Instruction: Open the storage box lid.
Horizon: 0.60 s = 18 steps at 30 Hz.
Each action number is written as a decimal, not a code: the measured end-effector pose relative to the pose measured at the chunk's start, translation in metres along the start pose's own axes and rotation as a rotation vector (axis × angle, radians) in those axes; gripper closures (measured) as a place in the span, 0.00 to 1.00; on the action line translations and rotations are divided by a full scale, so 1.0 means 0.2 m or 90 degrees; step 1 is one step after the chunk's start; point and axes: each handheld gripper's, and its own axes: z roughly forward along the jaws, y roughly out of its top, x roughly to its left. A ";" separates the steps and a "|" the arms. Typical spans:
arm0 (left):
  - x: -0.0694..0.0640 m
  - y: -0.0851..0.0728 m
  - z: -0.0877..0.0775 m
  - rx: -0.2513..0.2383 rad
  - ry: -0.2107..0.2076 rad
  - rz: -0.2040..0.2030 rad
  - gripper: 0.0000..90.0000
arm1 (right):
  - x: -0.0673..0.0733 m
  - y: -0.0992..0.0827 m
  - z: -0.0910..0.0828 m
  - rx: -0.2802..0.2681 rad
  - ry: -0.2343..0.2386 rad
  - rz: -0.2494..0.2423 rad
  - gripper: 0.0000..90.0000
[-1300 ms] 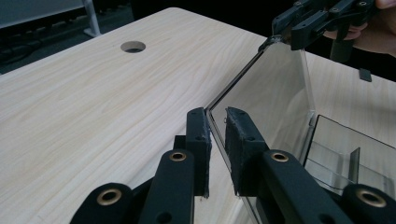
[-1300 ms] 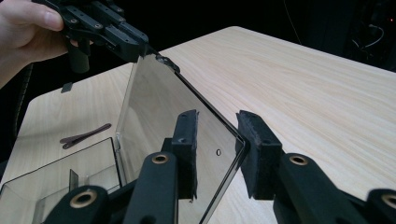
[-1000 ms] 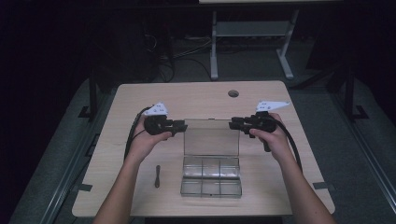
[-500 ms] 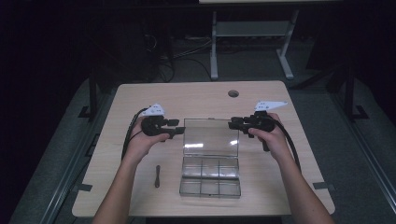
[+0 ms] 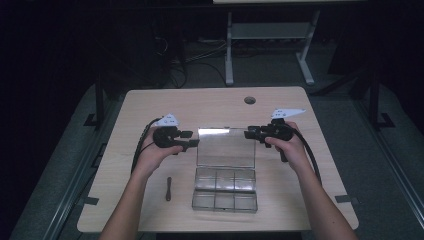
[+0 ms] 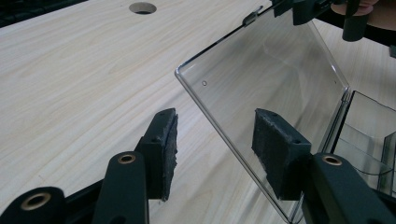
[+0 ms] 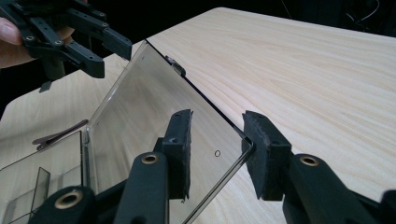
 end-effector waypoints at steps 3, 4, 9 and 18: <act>0.00 -0.01 0.01 0.005 0.000 0.000 0.56 | -0.01 -0.01 0.01 0.003 -0.002 0.003 0.69; 0.00 -0.01 0.01 0.008 -0.002 0.000 0.56 | -0.01 -0.01 0.01 0.004 -0.002 0.003 0.69; 0.00 -0.02 0.04 0.020 -0.006 -0.004 0.56 | -0.02 -0.02 0.02 0.007 0.002 0.013 0.69; 0.01 -0.02 0.12 0.029 -0.022 -0.013 0.55 | -0.03 -0.02 0.02 0.010 0.004 0.014 0.69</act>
